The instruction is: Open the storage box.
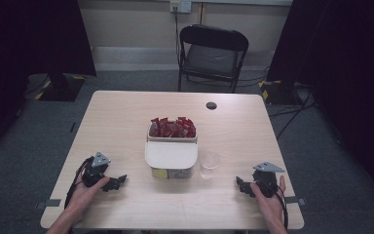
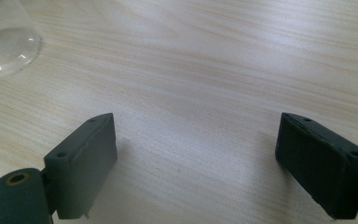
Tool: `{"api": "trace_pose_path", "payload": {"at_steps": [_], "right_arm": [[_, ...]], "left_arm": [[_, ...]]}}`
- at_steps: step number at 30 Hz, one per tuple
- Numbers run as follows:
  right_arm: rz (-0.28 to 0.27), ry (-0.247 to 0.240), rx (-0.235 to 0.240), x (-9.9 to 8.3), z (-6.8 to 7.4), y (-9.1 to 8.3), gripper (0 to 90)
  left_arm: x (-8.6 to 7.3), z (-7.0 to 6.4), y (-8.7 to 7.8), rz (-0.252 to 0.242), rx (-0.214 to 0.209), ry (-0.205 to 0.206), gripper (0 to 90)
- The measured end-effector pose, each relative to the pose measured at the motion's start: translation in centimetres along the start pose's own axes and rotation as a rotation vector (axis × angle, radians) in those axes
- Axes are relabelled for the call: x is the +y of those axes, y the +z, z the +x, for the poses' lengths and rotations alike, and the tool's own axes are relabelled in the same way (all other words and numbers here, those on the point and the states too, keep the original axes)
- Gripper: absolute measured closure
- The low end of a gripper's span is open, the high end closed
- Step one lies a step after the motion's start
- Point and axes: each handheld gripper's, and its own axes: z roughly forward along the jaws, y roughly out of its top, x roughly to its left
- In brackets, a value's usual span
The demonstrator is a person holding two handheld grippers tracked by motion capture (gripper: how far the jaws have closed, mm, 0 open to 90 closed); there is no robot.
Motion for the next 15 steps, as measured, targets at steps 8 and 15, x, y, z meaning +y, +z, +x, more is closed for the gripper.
{"api": "trace_pose_path", "payload": {"at_steps": [8, 15], "right_arm": [[0.002, 0.006, -0.005, 0.01, -0.01, 0.0, 11.6], [0.001, 0.004, -0.005, 0.01, -0.02, 0.01, 11.5]], "left_arm": [[0.06, 0.2, -0.24, 0.002, 0.0, -0.008, 6.2], [0.21, 0.22, -0.39, -0.007, -0.005, -0.019, 15.7]]}}
